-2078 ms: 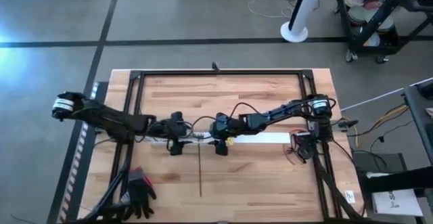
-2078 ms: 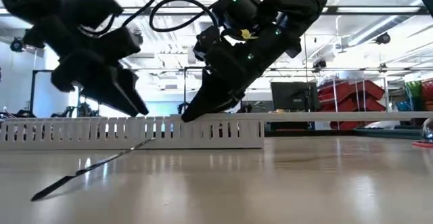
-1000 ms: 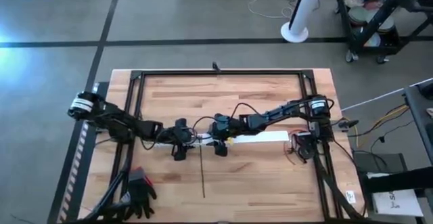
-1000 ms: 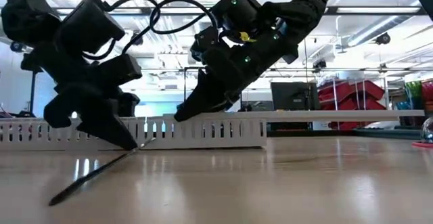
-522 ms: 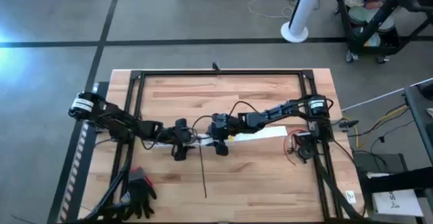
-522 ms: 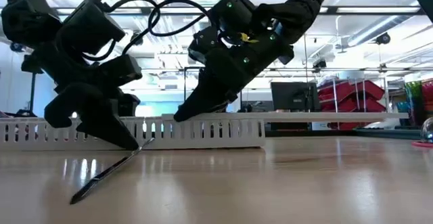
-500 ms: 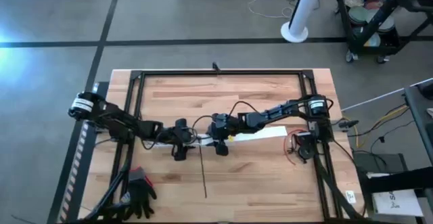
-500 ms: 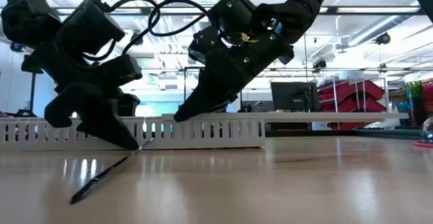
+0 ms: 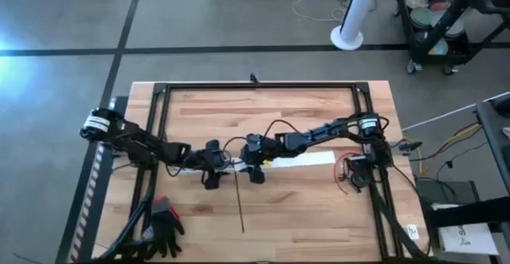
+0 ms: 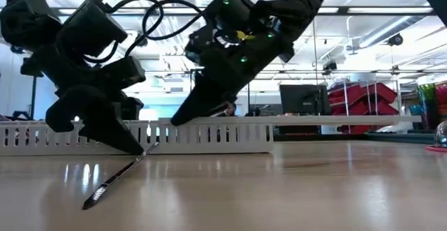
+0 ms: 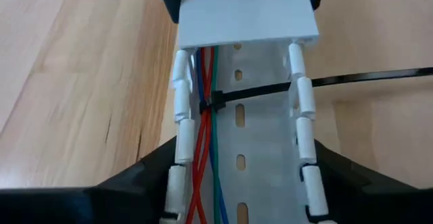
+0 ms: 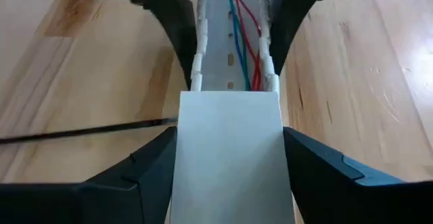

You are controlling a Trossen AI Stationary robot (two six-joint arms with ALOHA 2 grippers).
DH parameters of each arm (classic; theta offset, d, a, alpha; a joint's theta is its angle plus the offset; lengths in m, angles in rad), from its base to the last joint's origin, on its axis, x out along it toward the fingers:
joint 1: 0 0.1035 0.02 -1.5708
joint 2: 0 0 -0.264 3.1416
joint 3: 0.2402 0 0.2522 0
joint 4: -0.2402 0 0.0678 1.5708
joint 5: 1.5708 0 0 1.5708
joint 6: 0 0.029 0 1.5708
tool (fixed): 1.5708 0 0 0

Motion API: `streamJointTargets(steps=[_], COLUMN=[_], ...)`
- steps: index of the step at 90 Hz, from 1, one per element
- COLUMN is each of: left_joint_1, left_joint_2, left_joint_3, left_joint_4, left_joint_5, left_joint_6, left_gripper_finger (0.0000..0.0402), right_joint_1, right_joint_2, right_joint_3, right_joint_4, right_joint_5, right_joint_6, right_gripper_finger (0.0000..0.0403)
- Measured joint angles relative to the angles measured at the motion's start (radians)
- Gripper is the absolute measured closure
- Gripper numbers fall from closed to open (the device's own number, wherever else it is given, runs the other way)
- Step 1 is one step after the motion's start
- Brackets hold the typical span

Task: Ziptie cables
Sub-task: Close the white cable duct

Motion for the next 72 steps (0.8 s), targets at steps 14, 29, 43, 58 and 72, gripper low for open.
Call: streamJointTargets(steps=[14,29,43,58,72], left_joint_1=[0.000,0.001,0.002,0.002,0.002], left_joint_2=[-0.001,0.000,0.001,0.001,0.002], left_joint_3=[-0.010,-0.017,-0.018,-0.018,-0.018], left_joint_4=[0.006,0.021,0.033,0.033,0.033], left_joint_5=[-0.004,-0.003,-0.004,-0.004,-0.003], left_joint_6=[0.000,-0.001,0.000,-0.003,-0.009], left_gripper_finger=[0.0181,0.0183,0.0179,0.0187,0.0180], right_joint_1=[0.006,0.007,0.006,0.006,0.006], right_joint_2=[0.023,0.003,-0.006,-0.007,-0.011], right_joint_3=[0.051,0.046,0.045,0.047,0.048], right_joint_4=[-0.063,-0.087,-0.093,-0.111,-0.140], right_joint_5=[0.086,0.131,0.139,0.149,0.156], right_joint_6=[0.057,0.099,0.092,0.109,0.119], right_gripper_finger=[0.0181,0.0179,0.0182,0.0178,0.0183])
